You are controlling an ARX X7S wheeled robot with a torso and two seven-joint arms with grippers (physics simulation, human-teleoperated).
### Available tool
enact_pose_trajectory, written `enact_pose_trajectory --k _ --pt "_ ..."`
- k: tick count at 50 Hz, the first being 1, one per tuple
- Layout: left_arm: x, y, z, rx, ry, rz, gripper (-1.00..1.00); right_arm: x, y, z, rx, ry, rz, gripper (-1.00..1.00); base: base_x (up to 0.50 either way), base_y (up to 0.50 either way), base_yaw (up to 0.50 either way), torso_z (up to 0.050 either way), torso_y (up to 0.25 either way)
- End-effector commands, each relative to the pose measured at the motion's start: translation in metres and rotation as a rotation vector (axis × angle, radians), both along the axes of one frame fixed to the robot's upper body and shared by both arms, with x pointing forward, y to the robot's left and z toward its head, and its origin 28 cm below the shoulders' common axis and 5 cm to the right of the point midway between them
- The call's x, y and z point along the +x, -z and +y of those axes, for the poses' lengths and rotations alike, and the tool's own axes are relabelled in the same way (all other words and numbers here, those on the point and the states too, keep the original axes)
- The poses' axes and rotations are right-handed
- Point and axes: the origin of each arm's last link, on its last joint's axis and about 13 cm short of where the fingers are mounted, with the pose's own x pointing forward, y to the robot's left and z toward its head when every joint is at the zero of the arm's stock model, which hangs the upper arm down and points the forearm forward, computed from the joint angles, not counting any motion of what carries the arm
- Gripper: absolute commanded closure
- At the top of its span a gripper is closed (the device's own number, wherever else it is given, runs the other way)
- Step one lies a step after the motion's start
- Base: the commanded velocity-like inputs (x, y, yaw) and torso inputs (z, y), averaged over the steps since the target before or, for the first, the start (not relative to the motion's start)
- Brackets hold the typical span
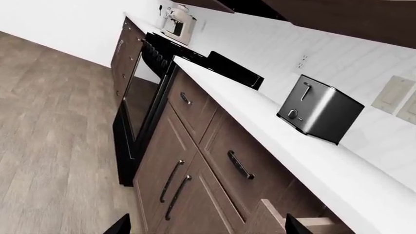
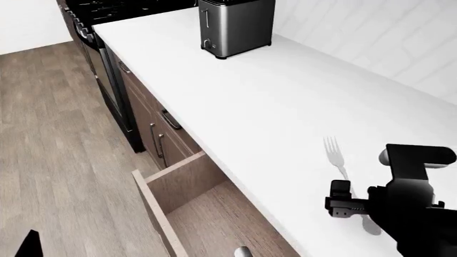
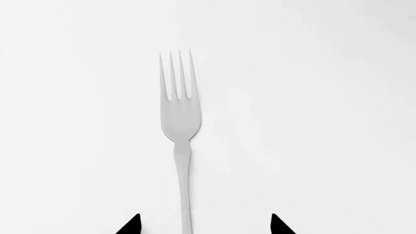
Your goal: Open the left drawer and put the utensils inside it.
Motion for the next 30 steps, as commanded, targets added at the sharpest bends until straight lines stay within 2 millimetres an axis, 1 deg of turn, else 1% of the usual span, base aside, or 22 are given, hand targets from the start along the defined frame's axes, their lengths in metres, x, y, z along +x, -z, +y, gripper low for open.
enact_pose_trajectory --k 1,11,12,30 --pt "0.001 0.0008 -0.0001 0.0 0.0 0.003 -1.0 0.0032 0.0365 -0.0015 -0.044 0.008 0.171 -1.0 0.0 0.0 0.0 0.0 0.0" --pt "0.0018 0.0007 -0.0012 0.001 0.002 0.005 -1.0 0.0041 0.0418 -0.0011 -0.045 0.004 0.169 -1.0 0.0 0.0 0.0 0.0 0.0" --pt "0.0016 0.0004 -0.0015 0.002 0.003 0.004 -1.0 0.0036 0.0419 -0.0006 -0.052 0.007 0.166 1.0 0.0 0.0 0.0 0.0 0.0" --pt "0.0029 0.0014 -0.0027 0.001 0.009 0.004 -1.0 0.0017 0.0423 -0.001 -0.061 0.001 0.126 1.0 0.0 0.0 0.0 0.0 0.0"
